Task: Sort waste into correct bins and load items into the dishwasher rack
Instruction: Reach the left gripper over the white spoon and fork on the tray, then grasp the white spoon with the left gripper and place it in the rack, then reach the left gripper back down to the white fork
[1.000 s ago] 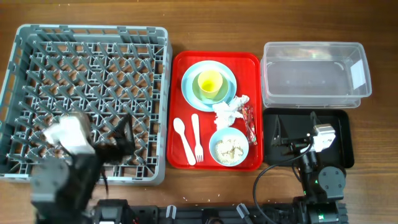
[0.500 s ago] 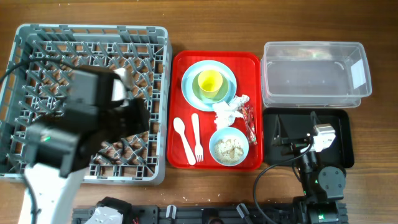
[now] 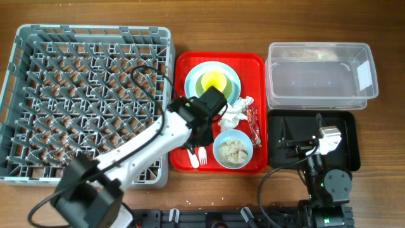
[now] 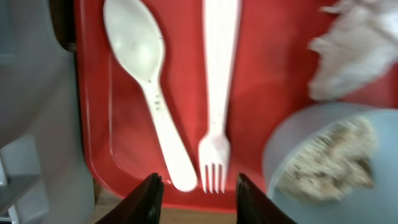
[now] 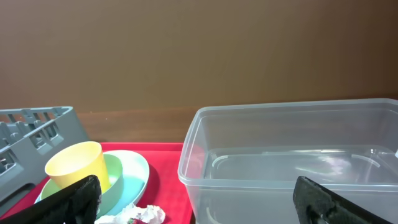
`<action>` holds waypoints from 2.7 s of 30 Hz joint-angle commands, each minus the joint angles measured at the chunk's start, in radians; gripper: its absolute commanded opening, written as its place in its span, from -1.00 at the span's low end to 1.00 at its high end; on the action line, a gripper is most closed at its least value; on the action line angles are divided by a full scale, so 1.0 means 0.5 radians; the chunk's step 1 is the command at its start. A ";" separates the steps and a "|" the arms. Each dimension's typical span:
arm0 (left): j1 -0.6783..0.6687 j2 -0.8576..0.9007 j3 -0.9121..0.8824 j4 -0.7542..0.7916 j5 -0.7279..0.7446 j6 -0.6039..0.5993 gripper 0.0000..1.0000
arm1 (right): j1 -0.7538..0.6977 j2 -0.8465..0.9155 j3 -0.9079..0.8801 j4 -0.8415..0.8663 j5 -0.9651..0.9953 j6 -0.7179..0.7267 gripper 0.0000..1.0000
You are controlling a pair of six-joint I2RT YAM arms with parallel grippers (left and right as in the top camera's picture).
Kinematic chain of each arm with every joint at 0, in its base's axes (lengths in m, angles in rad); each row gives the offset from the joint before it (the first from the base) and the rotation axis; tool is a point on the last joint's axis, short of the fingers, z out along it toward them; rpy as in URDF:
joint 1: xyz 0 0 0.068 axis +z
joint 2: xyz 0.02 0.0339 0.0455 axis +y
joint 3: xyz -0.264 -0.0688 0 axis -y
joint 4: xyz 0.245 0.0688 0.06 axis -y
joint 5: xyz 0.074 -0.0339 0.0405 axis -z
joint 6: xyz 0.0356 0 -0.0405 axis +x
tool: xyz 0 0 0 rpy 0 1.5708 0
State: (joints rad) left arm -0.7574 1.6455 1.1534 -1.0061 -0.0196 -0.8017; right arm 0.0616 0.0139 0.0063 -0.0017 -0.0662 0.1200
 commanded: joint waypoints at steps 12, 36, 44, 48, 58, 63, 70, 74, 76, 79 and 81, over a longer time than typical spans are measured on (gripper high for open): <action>-0.008 0.128 -0.523 0.583 -0.198 -0.254 -0.52 | -0.006 -0.008 -0.002 0.006 0.025 0.027 0.99; 0.423 -0.980 -0.224 0.214 -0.838 0.903 -0.92 | -0.006 -0.008 -0.002 0.006 0.025 0.027 0.99; 0.481 -0.391 -0.225 0.183 -0.840 0.903 -0.92 | -0.006 -0.008 -0.002 0.006 0.025 0.027 0.99; 0.493 -0.291 -0.225 0.185 -0.877 0.902 -0.92 | -0.006 -0.008 -0.002 0.006 0.025 0.027 1.00; 0.661 -0.405 -0.069 0.130 -0.899 0.894 -0.21 | -0.006 -0.008 -0.002 0.006 0.025 0.027 1.00; 0.550 -0.684 0.156 0.116 0.121 0.703 -0.33 | -0.006 -0.008 -0.002 0.006 0.025 0.027 1.00; 0.115 -0.452 -0.167 0.306 0.045 0.147 -0.37 | -0.006 -0.008 -0.002 0.006 0.025 0.027 1.00; -0.079 -0.113 -0.272 0.541 0.011 0.050 -0.47 | -0.006 -0.008 -0.002 0.006 0.025 0.027 0.99; -0.088 0.008 -0.272 0.546 -0.044 -0.034 -0.47 | -0.006 -0.008 -0.002 0.006 0.025 0.027 0.99; -0.088 0.138 -0.272 0.553 -0.055 -0.037 -0.46 | -0.006 -0.008 -0.002 0.006 0.025 0.027 0.99; -0.087 0.179 -0.272 0.567 -0.061 -0.037 -0.44 | -0.006 -0.008 -0.002 0.006 0.025 0.027 1.00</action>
State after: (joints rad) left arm -0.8013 1.6997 1.0241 -0.7315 -0.0257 -0.7990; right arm 0.0616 0.0139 0.0063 -0.0013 -0.0662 0.1200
